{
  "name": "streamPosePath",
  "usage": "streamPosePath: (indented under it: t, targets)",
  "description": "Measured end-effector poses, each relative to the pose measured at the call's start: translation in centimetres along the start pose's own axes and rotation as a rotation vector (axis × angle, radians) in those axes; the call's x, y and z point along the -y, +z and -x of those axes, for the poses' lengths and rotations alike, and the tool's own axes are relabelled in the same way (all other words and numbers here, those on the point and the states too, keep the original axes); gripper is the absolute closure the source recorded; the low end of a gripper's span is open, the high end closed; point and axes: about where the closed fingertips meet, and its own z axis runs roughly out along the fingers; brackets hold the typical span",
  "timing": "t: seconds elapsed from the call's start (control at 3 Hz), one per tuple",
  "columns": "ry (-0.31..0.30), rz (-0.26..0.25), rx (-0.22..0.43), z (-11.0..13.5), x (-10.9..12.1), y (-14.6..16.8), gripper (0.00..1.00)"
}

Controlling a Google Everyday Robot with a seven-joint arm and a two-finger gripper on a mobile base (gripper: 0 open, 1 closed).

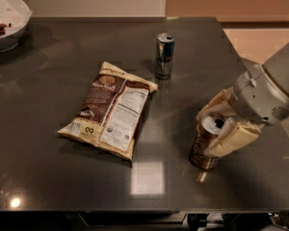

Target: Pick orange can

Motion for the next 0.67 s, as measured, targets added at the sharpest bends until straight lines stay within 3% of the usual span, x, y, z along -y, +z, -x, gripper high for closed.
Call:
streamPosePath:
  t: [0.67]
  targets:
    - [-0.013,-0.003,-0.005,2.4,1.1,-2.8,0.95]
